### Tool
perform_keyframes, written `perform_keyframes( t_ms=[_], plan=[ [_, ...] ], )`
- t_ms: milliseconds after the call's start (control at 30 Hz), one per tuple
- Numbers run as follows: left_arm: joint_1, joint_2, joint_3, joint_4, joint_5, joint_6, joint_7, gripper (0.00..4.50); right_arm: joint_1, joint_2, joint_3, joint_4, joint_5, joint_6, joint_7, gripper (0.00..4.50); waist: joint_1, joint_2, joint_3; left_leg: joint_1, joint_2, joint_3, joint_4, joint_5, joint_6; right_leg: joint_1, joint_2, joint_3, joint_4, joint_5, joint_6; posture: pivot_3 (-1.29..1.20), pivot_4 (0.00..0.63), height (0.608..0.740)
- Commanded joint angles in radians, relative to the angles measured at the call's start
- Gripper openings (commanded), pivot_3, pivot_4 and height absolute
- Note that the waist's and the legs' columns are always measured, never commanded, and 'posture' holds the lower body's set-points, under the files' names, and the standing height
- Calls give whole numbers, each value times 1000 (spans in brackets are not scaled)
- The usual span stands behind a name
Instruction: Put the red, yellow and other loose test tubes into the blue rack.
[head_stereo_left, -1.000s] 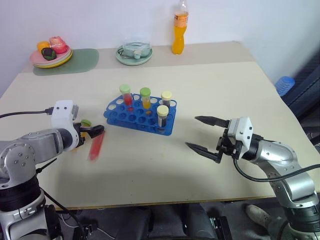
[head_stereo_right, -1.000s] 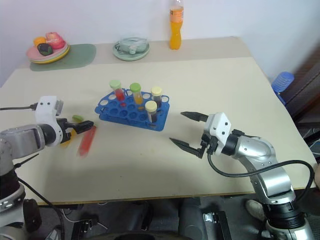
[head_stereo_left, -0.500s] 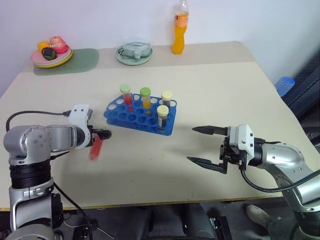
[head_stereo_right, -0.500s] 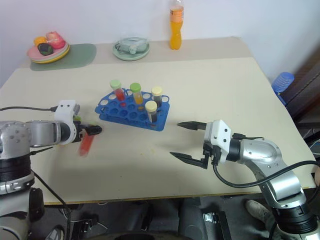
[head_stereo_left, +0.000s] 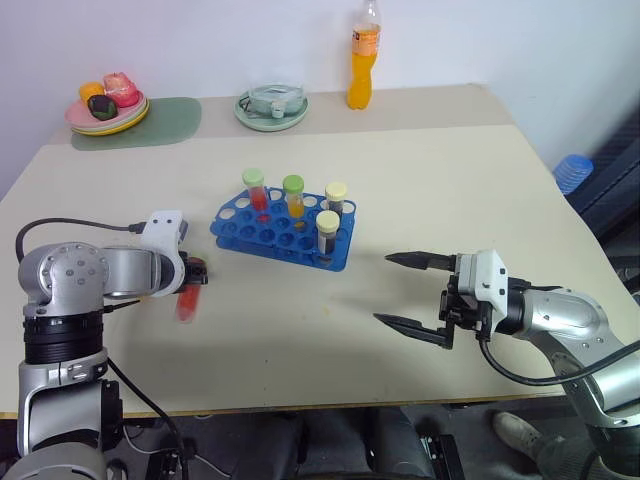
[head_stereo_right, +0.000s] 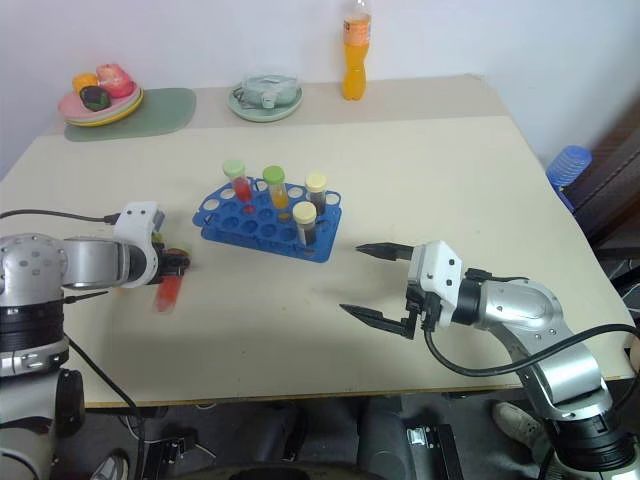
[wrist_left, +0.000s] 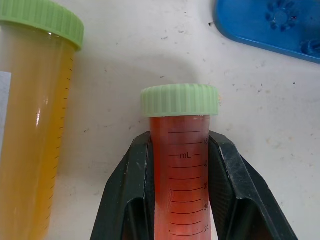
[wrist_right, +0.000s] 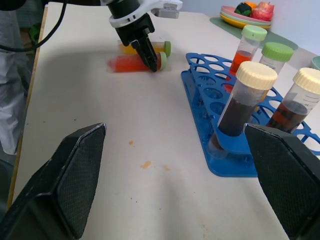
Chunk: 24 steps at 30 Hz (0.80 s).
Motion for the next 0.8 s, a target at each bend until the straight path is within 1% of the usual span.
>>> perform_keyframes(
  t_ms=[33, 133, 167, 200, 267, 333, 367, 467, 533, 633, 700, 800],
  plan=[
    [46, 29, 34, -68, -118, 16, -37, 782, -12, 8, -12, -26, -1, -20, -3, 4500, -1, 0, 0, 0, 0, 0, 0, 0, 0, 0, 0, 0, 0, 0, 0, 0, 150, 740],
    [82, 66, 94, -188, -151, 7, -125, 782, -23, 12, -9, -15, -3, -20, -2, 4500, -2, 0, 0, -1, 0, 0, 0, 0, 0, -1, 0, 0, 0, 0, 0, 0, 150, 740],
    [106, 75, 119, -257, -132, -65, -181, 782, -28, 14, -8, -11, -3, -19, -1, 4500, -1, -1, 0, -1, 0, 0, 0, 0, 0, -1, 0, 0, 0, 0, 0, 0, 150, 740],
    [131, 78, 137, -323, -103, -156, -252, 782, -32, 14, -6, -7, -3, -20, 0, 4500, -2, -1, 0, -1, 0, 0, 0, 0, 0, -1, 0, 0, 0, 0, 0, 0, 150, 740],
    [195, 81, 140, -448, -9, -386, -455, 782, -40, 15, -3, -1, -3, -20, 4, 4500, 0, -1, 0, -1, 0, 0, 0, 0, 0, -1, 0, 0, 0, 0, 0, 0, 150, 740],
    [230, -15, 162, -516, 86, -719, -720, 782, -55, 15, -2, 8, -2, -19, 8, 4500, 5, 0, 0, -1, 1, 2, 0, 0, 0, -1, -1, 0, -1, 0, -1, 0, 150, 740],
    [245, -16, 128, -523, 142, -778, -750, 782, -63, 14, -3, 12, 0, -17, 10, 4500, 8, 0, 0, -1, 1, 3, 0, 0, 0, 0, -1, 0, -1, 0, -1, 0, 150, 740],
    [269, -35, -10, -503, 338, -957, -818, 782, -78, 10, -8, 24, 3, -15, 16, 4500, 14, 1, 0, 0, 1, 5, 0, 0, 0, 1, -1, 0, -2, 1, -2, 0, 150, 740],
    [272, -86, -82, -475, 426, -1090, -875, 782, -84, 7, -14, 29, 4, -12, 16, 4500, 21, 1, 0, 0, 2, 6, 0, 0, 0, 1, 0, 1, -2, 1, -2, 0, 150, 740],
    [253, -199, -149, -371, 548, -1289, -901, 782, -85, 3, -22, 27, 4, -5, 8, 4500, 27, -1, 0, -1, 2, 7, 1, -1, 2, 0, 0, 1, -3, 1, -2, 0, 150, 740],
    [244, -237, -218, -281, 678, -1444, -929, 782, -79, 0, -31, 14, 6, 5, -1, 4500, 27, -1, 0, -1, 2, 7, 1, -1, 2, 0, 0, 1, -3, 1, -1, 0, 150, 740],
    [226, -299, -258, -181, 774, -1594, -930, 782, -70, -9, -47, -6, 10, 20, -9, 4500, 26, -1, 0, -1, 2, 7, 1, -1, 2, 0, 0, 1, -3, 1, -1, 0, 150, 740]
  ],
)
